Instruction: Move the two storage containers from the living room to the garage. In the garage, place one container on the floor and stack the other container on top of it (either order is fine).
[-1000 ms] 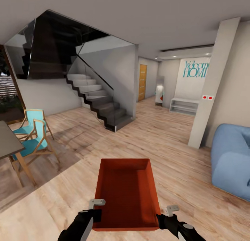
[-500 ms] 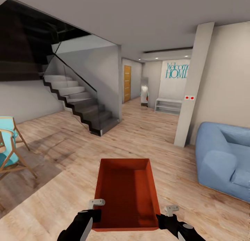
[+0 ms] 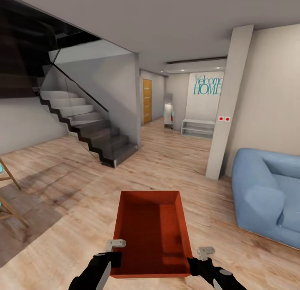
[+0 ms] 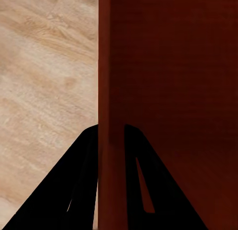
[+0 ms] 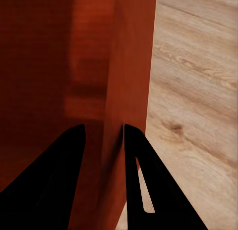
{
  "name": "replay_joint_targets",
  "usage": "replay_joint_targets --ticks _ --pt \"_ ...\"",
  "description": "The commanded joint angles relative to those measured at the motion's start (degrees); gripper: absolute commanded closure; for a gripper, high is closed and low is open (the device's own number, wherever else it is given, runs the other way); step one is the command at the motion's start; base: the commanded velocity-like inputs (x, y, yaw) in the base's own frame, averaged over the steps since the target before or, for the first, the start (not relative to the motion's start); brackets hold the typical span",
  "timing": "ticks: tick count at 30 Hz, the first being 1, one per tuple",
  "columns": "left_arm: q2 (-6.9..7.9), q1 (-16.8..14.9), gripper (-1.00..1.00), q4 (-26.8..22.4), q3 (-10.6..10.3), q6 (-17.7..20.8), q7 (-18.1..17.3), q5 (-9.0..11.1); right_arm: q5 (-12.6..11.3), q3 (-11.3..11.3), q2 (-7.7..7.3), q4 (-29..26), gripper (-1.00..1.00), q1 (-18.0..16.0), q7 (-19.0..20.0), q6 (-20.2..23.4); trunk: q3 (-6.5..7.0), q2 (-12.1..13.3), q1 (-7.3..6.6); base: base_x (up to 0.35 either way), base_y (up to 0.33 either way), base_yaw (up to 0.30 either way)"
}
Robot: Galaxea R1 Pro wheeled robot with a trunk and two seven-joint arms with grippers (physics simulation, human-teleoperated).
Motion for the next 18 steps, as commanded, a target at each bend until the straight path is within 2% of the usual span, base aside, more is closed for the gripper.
replay_joint_targets --ticks 1,4,11,18 --pt "0.05 -0.1 1.0 -0.3 2.1 0.4 0.1 -1.5 -0.5 0.1 -0.14 0.0 1.0 0.0 0.1 0.0 -0.14 -0.1 0.06 0.327 0.0 -0.08" --pt "0.05 -0.1 1.0 -0.3 2.9 0.4 0.3 -1.5 -0.5 0.1 -0.14 0.0 1.0 0.0 0.1 0.0 -0.3 -0.1 0.06 0.327 0.0 -0.141" --pt "0.05 -0.1 1.0 -0.3 3.1 0.4 0.4 -1.5 -0.5 0.1 -0.14 0.0 1.0 0.0 0.1 0.0 -0.76 -0.1 0.06 0.327 0.0 -0.153" --pt "0.05 -0.1 1.0 -0.3 3.1 0.4 0.5 -1.5 -0.5 0.1 -0.14 0.0 1.0 0.0 0.1 0.0 -0.8 -0.1 0.06 0.327 0.0 -0.013"
